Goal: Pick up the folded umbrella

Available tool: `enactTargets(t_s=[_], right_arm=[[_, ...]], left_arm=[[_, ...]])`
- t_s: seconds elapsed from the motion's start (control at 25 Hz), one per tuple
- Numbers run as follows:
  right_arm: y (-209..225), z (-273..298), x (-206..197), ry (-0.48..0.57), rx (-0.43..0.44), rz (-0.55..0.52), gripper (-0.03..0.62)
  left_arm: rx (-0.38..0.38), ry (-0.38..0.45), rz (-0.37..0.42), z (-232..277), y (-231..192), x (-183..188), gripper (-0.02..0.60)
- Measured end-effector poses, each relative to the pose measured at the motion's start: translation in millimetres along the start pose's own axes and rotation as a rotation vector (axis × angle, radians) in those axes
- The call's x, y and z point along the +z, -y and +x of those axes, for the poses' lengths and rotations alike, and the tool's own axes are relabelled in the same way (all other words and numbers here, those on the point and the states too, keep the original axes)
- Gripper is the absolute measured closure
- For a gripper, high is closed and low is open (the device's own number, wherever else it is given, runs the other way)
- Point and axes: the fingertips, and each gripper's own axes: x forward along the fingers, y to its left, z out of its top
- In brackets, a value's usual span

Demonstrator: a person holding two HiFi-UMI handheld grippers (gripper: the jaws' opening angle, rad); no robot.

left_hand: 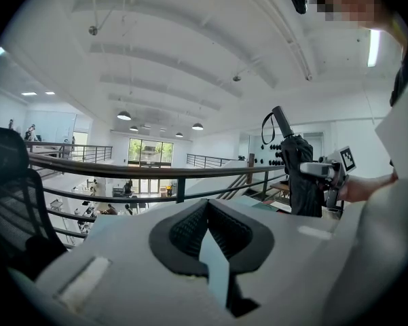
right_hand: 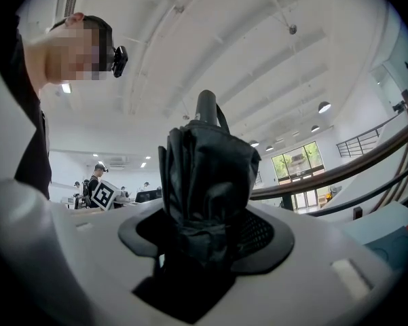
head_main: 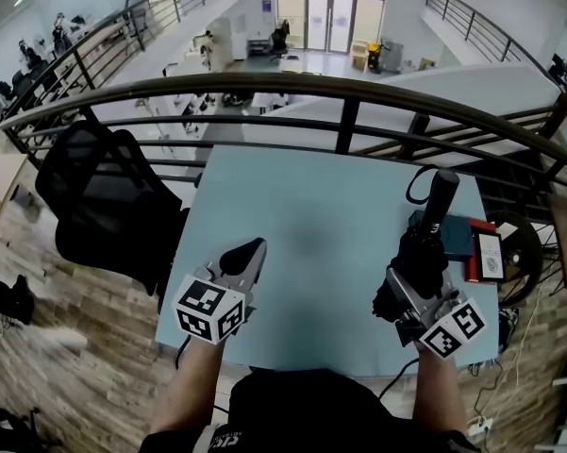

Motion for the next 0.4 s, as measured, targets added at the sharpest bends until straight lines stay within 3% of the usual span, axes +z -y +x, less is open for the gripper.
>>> enactTargets(t_s=[0.4], right_arm=[[-7.4,-2.0,-1.3,-0.013,0.001,-0.027,0.339]], left_arm=[[-0.004,0.004,-0.003,-2.3,5.4,0.2,0.575]])
